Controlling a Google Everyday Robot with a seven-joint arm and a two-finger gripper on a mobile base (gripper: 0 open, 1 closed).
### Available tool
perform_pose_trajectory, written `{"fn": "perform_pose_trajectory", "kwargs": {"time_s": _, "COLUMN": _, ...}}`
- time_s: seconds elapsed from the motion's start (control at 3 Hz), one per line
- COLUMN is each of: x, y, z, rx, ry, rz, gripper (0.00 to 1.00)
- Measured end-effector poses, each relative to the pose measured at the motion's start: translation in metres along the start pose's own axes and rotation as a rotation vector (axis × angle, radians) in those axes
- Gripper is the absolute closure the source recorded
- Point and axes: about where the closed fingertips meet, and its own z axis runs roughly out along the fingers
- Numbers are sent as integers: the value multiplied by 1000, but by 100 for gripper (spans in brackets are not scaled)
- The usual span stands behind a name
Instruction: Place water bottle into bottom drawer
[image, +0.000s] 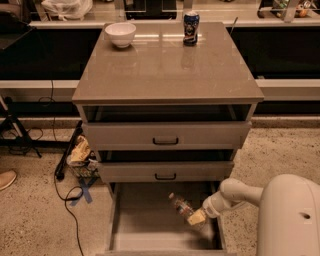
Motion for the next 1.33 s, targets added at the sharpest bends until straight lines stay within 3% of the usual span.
{"fn": "perform_pose_trajectory", "kwargs": {"time_s": 0.33, "x": -4, "y": -1, "z": 49, "rx": -33, "ry": -43, "rz": 3, "gripper": 33}}
{"fn": "perform_pose_trajectory", "kwargs": {"time_s": 0.67, "x": -8, "y": 7, "z": 68, "rx": -46, "ry": -81, "rz": -2, "gripper": 11}}
{"fn": "perform_pose_trajectory", "kwargs": {"time_s": 1.0, "x": -13, "y": 21, "z": 86, "rx": -88, "ry": -102, "rz": -24, "gripper": 0}}
{"fn": "perform_pose_trajectory", "kwargs": {"time_s": 1.33, "x": -5, "y": 12, "z": 67, "rx": -49, "ry": -145, "rz": 1, "gripper": 0}}
